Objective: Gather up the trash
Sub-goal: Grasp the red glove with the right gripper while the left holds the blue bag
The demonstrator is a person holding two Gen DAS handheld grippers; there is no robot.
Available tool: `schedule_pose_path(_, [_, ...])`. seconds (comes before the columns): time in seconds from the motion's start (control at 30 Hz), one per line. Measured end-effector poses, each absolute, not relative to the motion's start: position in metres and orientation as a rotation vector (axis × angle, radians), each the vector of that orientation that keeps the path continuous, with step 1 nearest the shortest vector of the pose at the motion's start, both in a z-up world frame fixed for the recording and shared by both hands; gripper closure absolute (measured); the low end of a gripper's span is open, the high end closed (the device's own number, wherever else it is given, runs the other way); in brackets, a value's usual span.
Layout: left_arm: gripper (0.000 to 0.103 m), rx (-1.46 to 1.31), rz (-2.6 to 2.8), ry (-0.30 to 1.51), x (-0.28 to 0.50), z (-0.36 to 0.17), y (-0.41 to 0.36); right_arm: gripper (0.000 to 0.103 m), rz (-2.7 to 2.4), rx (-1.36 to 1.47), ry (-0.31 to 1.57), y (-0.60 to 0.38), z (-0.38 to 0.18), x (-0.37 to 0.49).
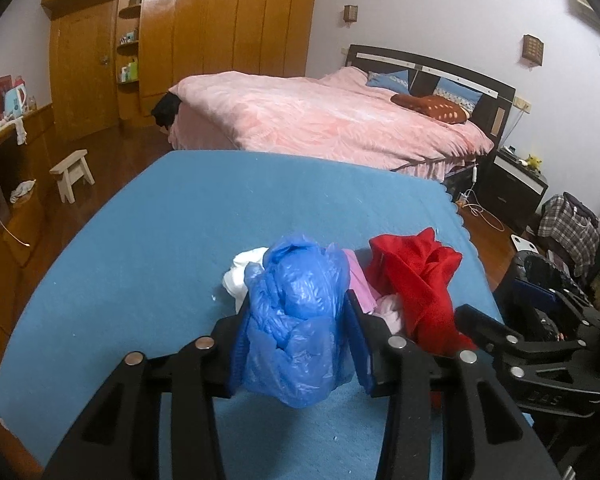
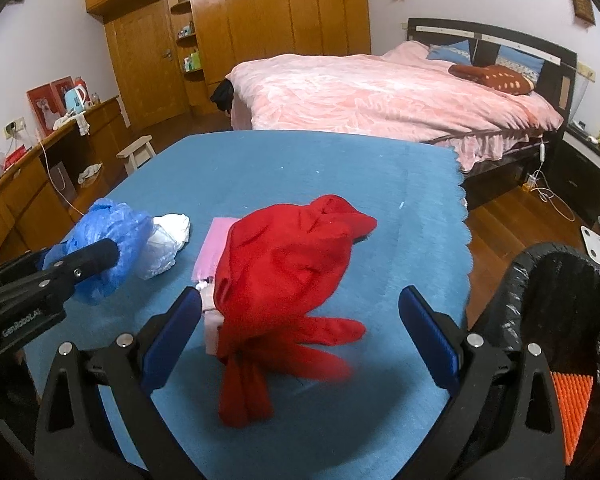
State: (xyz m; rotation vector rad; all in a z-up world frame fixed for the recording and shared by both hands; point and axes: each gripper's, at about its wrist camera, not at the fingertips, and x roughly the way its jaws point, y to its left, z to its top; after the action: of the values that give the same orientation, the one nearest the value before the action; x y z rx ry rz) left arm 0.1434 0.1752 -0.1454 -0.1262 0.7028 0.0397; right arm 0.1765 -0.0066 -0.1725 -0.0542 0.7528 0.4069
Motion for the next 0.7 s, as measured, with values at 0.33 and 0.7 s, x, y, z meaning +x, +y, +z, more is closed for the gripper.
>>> schedule_pose_path(0.33, [0.06,-0.133,0.039,0.703,0.146,-0.145,0.176,0.073,0.495,-0.056,0.84,0.011,-0.186,0.191])
schedule_pose_path(0.7, [0.06,-0.131,0.023,0.696,0.142,-0.142,0.175,0.097,0.559,-0.023,0.813,-0.003,-0.162,0.169])
